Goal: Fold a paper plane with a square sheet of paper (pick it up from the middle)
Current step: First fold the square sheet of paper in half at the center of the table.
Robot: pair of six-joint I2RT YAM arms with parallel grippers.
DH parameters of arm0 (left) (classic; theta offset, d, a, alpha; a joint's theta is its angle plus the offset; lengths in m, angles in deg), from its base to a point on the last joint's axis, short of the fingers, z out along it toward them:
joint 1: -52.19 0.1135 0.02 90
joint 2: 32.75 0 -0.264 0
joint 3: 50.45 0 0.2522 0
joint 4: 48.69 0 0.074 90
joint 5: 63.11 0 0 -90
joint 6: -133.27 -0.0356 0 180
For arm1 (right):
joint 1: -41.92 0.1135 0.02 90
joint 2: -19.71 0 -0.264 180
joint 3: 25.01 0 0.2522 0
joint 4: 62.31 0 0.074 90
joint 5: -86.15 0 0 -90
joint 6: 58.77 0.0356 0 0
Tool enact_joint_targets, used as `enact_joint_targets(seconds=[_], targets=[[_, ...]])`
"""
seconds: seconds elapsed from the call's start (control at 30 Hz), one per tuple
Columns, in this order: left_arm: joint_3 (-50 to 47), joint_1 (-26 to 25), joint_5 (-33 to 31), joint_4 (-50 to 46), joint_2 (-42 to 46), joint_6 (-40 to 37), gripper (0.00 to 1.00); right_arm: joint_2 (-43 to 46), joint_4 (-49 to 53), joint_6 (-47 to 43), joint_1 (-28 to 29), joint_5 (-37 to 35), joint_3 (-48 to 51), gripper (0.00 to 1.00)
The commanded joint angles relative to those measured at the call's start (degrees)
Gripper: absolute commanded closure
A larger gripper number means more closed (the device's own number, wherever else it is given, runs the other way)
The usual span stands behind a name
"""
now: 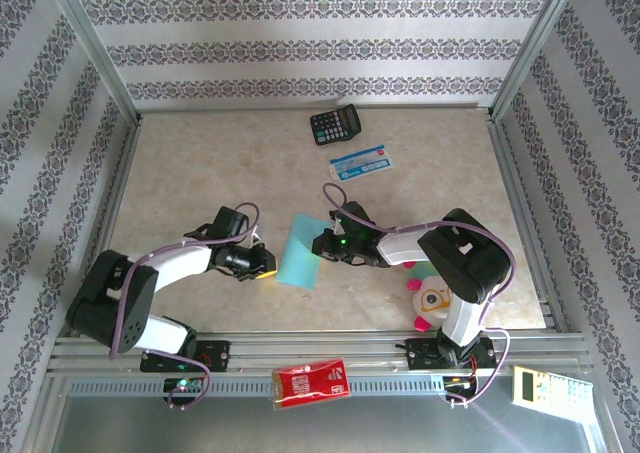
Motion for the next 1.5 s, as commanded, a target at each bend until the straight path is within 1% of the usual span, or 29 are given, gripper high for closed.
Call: enact_joint_targets(seconds=[0.0, 0.3, 0.47, 0.57, 0.8, 0.9, 0.97, 1.07, 1.13, 1.3, 1.47], targets=[[2.74, 0.09, 1.57, 1.52, 0.71, 1.40, 0.82, -2.97, 14.68, -2.60, -1.31, -7.84, 3.57, 1.00], [15.80, -0.37, 3.24, 4.08, -15.01, -1.84, 0.83, -3.10, 14.50, -2.42, -1.17, -7.85, 3.40, 1.00], [18.84, -0.42, 2.81, 3.86, -21.10, -4.04, 0.82, -3.26, 14.58, -2.51, -1.14, -7.84, 3.40, 1.00], [18.62, 0.33, 1.68, 3.85, -22.53, -4.49, 0.83, -2.98, 14.83, -2.60, -1.31, -7.99, 3.62, 1.00], [17.18, 2.40, -2.49, 0.65, -22.23, -7.04, 0.82, -2.73, 15.33, -3.21, -1.63, -8.02, 3.66, 1.00], [14.93, 2.42, -1.02, 2.81, -18.25, -4.89, 0.81, -2.75, 15.62, -3.47, -1.80, -7.84, 3.49, 1.00], [13.11, 2.23, 0.00, 4.05, -14.73, -3.36, 0.78, -2.75, 15.79, -3.58, -1.87, -7.78, 3.33, 1.00], [12.27, 1.68, -0.75, 1.73, -11.70, -3.67, 0.73, -2.93, 15.74, -3.65, -1.88, -7.68, 3.16, 1.00], [12.17, 0.97, -0.84, -0.11, -10.37, -4.24, 0.72, -3.02, 15.79, -3.80, -1.81, -7.58, 3.05, 1.00], [10.00, -1.92, 1.41, -0.17, -8.42, -2.10, 0.81, -2.97, 16.12, -3.83, -1.87, -7.52, 2.79, 1.00], [10.03, -1.92, 2.87, -0.29, -10.42, -3.02, 0.87, -3.36, 16.12, -3.92, -1.82, -7.40, 2.44, 1.00]])
